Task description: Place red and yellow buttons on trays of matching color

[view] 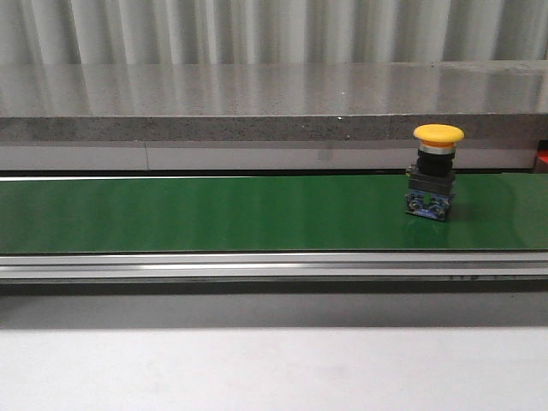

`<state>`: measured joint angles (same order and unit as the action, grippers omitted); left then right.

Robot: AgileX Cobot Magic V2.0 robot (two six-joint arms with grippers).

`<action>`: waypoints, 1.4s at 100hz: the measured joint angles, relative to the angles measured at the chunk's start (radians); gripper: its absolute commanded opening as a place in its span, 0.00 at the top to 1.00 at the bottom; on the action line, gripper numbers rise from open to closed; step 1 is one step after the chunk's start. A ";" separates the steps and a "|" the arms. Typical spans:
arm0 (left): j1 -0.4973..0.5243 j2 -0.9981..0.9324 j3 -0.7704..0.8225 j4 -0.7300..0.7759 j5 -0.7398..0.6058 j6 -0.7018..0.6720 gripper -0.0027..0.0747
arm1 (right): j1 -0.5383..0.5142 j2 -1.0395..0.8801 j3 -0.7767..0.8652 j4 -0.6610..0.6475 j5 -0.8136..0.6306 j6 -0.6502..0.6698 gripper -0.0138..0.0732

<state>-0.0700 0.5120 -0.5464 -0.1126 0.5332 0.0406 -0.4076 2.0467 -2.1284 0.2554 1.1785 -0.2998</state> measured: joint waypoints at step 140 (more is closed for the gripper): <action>0.000 0.000 0.000 0.000 0.000 0.000 0.99 | 0.251 -0.648 0.917 0.088 -0.065 -0.116 0.10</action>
<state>-0.0700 0.5120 -0.5464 -0.1126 0.5332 0.0406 -0.1566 1.3987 -1.2110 0.3437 1.1130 -0.4161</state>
